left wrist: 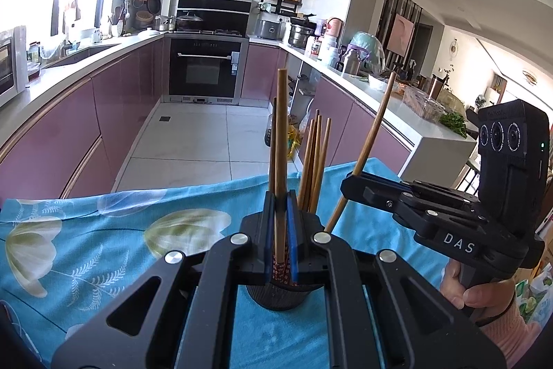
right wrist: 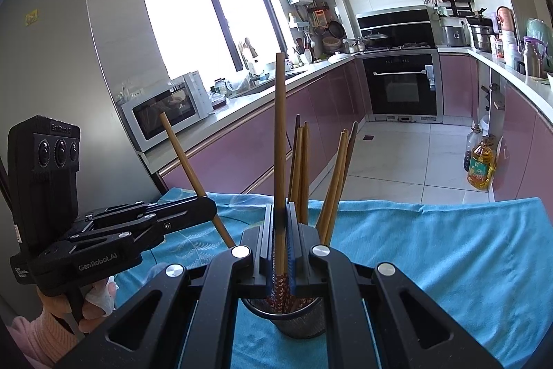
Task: Organize utensils
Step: 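Lower both chopsticks into the mesh cup, pushing them down among the others, then open both tools and withdraw them from the mesh cup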
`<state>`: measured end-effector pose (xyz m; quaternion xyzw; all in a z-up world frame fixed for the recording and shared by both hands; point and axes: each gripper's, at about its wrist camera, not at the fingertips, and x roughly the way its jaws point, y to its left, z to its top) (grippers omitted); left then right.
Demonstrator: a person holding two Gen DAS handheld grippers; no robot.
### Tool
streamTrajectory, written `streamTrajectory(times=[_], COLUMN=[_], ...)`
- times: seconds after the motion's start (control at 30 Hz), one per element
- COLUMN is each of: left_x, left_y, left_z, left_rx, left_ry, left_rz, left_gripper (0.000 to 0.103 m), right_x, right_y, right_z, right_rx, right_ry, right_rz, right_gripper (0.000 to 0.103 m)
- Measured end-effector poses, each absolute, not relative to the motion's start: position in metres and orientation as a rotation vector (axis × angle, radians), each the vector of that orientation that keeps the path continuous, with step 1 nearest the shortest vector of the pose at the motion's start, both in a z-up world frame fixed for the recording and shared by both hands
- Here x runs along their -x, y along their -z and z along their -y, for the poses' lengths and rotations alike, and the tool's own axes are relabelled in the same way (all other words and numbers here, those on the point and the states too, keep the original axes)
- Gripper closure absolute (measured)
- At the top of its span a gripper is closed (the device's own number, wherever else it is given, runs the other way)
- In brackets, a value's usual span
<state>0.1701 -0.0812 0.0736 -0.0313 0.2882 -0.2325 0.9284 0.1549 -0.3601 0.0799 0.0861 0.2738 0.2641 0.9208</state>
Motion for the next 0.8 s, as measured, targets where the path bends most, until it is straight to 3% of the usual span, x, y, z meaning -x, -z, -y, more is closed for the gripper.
streamTrajectory(times=[0.8], left_x=[-0.191], left_y=[-0.038], left_z=[0.106], left_rx=[-0.014], left_ry=[0.487], left_rz=[-0.679], left_gripper=[0.095], right_x=[-0.174], right_y=[-0.047], right_z=[0.349], right_rx=[-0.185], right_ry=[-0.518], right_rz=[-0.654], right_gripper=[0.097])
